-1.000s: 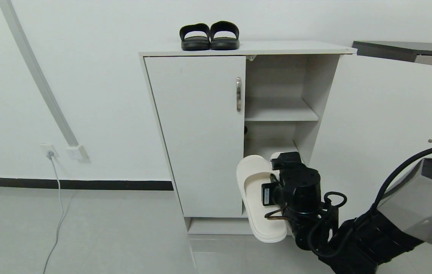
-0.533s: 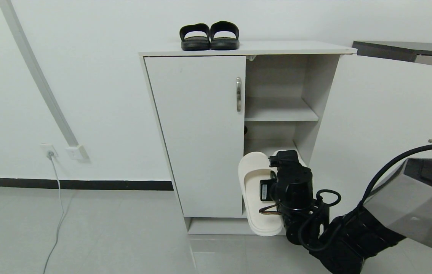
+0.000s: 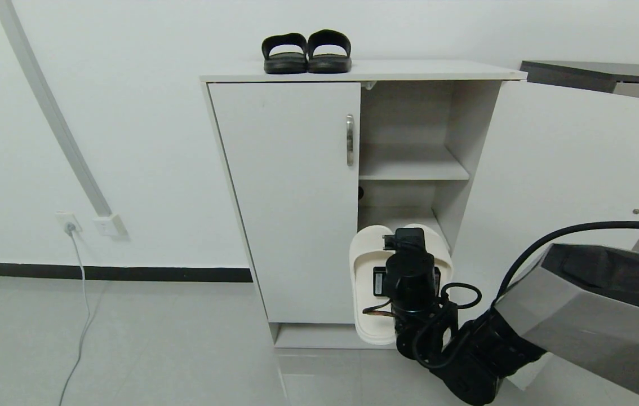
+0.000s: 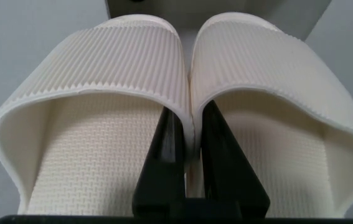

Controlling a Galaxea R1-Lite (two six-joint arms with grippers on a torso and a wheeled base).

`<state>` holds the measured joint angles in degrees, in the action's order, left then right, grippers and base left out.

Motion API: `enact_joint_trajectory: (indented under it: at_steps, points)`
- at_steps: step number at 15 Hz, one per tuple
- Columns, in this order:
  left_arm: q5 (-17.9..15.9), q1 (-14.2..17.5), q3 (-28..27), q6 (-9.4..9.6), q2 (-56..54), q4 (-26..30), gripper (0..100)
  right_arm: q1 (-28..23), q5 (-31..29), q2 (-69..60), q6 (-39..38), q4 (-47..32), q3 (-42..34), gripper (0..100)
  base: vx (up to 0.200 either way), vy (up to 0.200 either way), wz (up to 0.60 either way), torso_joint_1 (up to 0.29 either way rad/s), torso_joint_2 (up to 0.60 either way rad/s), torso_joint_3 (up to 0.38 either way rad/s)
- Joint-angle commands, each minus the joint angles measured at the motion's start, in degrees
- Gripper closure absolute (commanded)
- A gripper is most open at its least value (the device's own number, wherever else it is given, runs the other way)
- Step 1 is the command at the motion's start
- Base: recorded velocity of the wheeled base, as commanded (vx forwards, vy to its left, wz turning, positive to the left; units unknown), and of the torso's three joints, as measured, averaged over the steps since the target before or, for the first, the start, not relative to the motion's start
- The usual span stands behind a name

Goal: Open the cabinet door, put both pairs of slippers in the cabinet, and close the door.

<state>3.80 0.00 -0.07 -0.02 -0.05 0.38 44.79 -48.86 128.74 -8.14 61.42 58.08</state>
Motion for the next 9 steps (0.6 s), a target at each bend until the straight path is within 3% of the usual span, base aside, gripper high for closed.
enact_joint_trajectory:
  at_steps: [1, 2, 9]
  points:
    - [-0.02, 0.09, -0.01, -0.06, 0.05, -0.03, 100, -0.32, -0.01, 0.81, -0.03, 0.02, 0.02, 100, 0.000, -0.200, 0.00, 0.007, 0.01, -0.002]
    - [-0.02, 0.09, -0.01, -0.06, 0.05, -0.03, 100, -0.40, -0.01, 1.07, -0.03, 0.28, 0.02, 100, 0.000, -0.200, 0.00, -0.002, 0.01, 0.002]
    - [0.06, 0.09, -0.01, -0.50, 0.05, -0.11, 100, -1.28, 0.17, 3.09, -0.03, 2.13, -0.07, 100, 0.000, 0.000, 0.00, 0.000, 0.00, 0.000]
